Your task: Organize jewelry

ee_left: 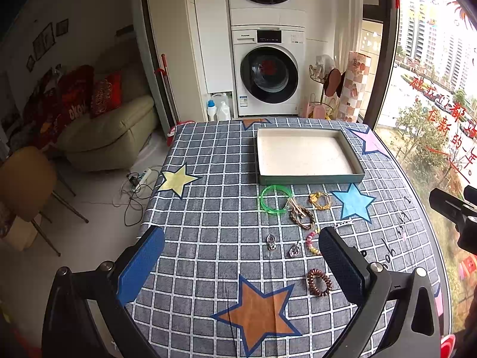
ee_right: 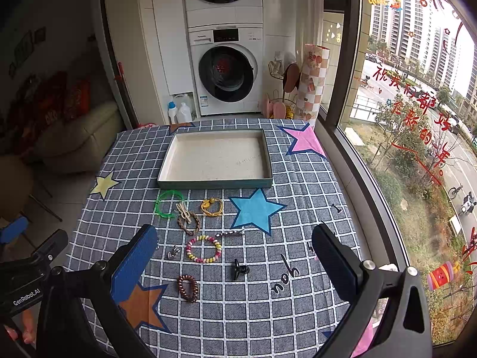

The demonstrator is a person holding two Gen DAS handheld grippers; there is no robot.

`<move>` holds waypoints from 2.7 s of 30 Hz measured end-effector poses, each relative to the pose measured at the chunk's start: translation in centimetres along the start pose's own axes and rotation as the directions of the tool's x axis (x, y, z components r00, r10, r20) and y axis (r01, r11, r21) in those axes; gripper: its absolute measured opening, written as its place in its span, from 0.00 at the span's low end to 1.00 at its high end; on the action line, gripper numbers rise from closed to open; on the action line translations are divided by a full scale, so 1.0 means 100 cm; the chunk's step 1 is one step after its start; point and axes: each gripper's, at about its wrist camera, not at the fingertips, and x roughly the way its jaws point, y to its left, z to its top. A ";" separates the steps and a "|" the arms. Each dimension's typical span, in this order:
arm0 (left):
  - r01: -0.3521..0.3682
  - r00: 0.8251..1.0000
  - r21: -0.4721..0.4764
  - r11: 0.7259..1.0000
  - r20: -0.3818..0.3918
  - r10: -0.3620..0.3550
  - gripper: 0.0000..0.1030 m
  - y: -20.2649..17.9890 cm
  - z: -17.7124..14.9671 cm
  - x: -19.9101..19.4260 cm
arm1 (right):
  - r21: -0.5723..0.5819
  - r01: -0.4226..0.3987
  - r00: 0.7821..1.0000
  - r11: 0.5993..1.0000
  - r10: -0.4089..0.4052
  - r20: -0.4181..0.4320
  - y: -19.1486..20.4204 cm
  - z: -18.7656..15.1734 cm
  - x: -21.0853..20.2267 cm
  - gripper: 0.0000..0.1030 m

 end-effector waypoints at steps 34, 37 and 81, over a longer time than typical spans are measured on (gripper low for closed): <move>0.002 0.995 -0.002 1.000 -0.103 -0.002 1.00 0.003 -0.009 0.026 | -0.004 -0.005 0.998 1.000 0.004 -0.059 -0.003 -0.012 0.019 1.00; 0.009 0.989 -0.008 1.000 -0.150 -0.010 1.00 0.004 -0.013 0.038 | -0.004 -0.007 0.996 1.000 0.007 -0.088 -0.003 -0.015 0.026 1.00; 0.055 0.903 0.002 0.998 -0.428 -0.049 0.86 -0.029 -0.055 0.262 | 0.072 -0.003 0.840 0.997 0.041 -0.541 -0.004 -0.088 0.252 0.76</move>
